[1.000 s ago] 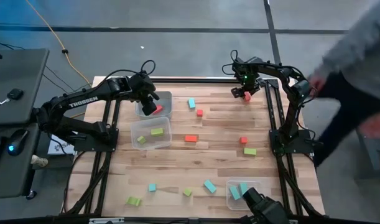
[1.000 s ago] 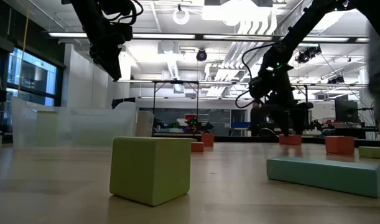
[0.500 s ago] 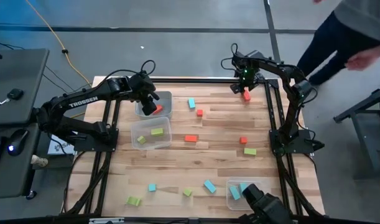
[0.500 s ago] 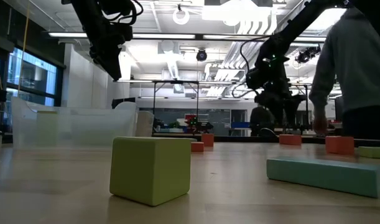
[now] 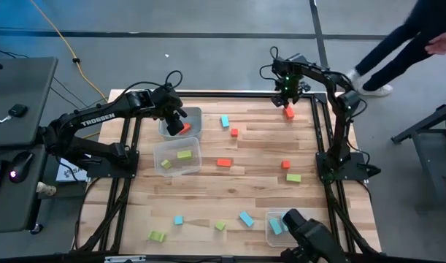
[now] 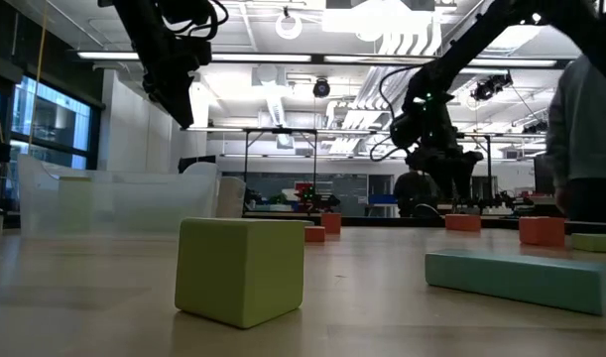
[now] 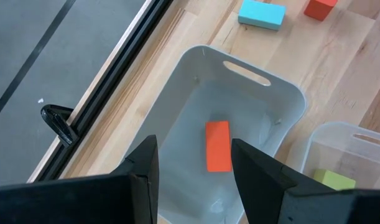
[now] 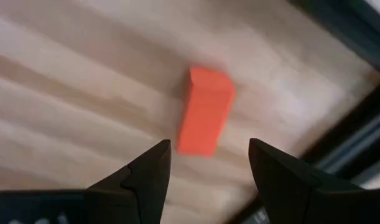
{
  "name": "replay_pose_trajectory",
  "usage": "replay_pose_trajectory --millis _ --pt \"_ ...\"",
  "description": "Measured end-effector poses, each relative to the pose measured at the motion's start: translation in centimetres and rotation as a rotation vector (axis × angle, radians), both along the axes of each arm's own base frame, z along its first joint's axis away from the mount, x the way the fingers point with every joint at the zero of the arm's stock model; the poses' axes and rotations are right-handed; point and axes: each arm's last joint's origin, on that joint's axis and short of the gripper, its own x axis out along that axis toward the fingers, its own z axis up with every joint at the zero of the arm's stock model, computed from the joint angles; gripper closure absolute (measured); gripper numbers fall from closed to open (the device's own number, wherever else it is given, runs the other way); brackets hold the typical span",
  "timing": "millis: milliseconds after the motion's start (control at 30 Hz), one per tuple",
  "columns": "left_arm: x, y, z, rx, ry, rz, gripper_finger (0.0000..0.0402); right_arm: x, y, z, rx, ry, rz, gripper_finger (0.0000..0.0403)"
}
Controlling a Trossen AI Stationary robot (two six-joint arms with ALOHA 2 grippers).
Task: Sort & place blocks by color
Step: Put the orange block into the gray bin
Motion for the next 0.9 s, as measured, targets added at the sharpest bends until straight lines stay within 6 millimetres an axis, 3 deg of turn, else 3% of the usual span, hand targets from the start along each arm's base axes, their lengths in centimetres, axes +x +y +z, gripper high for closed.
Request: replay_pose_trajectory --millis 267,900 --pt "0.0 0.0 0.0 0.000 0.000 0.000 0.0268 0.2 -0.2 1.1 0.039 0.052 0.014 0.0198" --pt "0.0 0.0 0.0 0.005 0.008 -0.015 0.0268 0.0 0.3 -1.8 0.036 0.047 -0.044 0.0198"
